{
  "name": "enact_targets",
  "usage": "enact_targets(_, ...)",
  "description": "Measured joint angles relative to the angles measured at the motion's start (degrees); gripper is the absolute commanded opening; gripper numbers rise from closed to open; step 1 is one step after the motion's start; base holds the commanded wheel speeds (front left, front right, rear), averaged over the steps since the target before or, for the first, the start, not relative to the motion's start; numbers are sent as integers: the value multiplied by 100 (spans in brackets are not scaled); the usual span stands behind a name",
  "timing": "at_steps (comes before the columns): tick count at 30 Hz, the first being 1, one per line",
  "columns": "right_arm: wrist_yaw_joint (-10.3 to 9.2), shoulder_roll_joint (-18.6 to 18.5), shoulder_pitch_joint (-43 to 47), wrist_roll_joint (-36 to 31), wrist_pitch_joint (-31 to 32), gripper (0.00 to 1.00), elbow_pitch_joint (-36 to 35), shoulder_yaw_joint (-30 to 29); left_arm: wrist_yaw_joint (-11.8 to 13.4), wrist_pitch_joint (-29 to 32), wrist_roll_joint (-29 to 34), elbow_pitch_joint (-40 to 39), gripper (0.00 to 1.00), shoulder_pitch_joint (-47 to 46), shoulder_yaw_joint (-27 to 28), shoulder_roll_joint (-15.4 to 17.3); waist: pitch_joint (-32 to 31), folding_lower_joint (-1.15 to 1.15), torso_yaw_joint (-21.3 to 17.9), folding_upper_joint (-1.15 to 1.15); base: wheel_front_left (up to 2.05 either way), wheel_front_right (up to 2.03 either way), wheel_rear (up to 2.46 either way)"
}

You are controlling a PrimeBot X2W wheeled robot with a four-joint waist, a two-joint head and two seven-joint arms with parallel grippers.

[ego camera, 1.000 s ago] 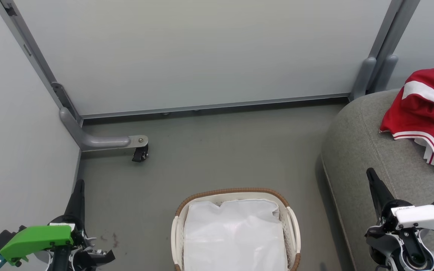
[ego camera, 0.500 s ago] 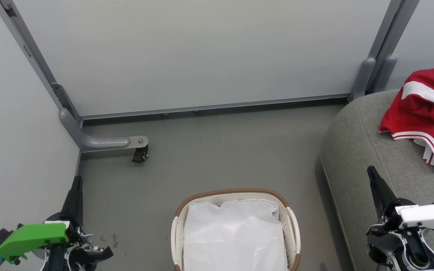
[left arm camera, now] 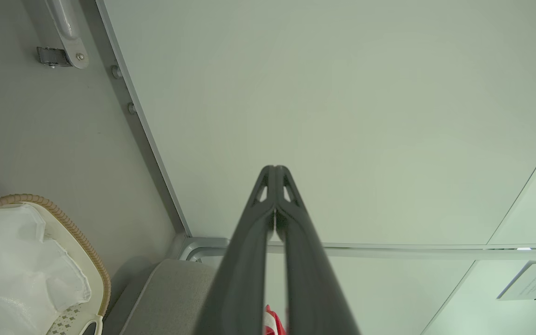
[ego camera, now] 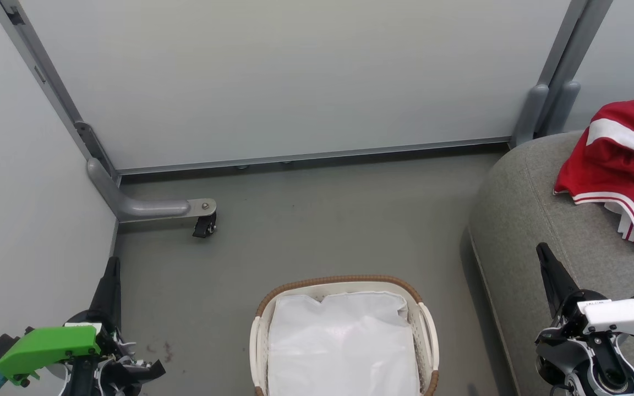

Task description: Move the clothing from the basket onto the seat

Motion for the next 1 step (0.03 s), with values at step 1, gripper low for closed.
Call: enact_targets(1, 0, 0, 0, 0, 0, 0, 0, 0, 0, 0, 0, 0, 0, 0, 0, 0, 0, 0, 0, 0, 0, 0, 0)
